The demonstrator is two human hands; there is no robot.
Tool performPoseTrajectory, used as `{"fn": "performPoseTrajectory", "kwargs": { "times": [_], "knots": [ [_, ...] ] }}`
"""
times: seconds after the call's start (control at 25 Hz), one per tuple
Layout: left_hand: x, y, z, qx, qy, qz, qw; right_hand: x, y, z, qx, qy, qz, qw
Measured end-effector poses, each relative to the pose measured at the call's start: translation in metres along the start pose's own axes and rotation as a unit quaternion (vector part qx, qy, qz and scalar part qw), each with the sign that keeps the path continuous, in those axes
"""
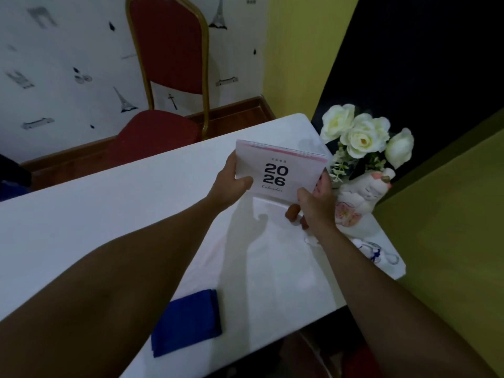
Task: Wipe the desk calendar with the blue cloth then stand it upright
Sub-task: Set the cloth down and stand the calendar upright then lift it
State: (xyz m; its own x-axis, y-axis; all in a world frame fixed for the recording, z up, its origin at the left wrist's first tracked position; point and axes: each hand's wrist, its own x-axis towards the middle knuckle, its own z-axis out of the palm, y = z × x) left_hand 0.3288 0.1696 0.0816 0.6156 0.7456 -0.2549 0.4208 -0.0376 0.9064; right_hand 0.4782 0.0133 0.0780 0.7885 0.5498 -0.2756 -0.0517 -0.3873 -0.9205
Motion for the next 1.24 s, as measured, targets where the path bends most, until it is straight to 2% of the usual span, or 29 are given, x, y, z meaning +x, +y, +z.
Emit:
{"fn": "performPoseTrajectory", "kwargs": {
  "times": [0.4,0.6,1.24],
  "knots": [
    [0.001,-0.001,0.026,-0.009,-0.002,-0.015,1.000,0.014,0.033,-0.008,-0.012,-0.040,0.038,0.998],
    [-0.016,-0.007,0.036,0.024,0.078,-0.021,0.996,0.000,0.034,-0.004,0.007,0.008,0.031,0.999],
    [-0.003,-0.006,0.051,0.048,0.040,-0.058,0.996,-0.020,0.027,-0.016,0.053,0.018,0.033,0.998]
  ]
}}
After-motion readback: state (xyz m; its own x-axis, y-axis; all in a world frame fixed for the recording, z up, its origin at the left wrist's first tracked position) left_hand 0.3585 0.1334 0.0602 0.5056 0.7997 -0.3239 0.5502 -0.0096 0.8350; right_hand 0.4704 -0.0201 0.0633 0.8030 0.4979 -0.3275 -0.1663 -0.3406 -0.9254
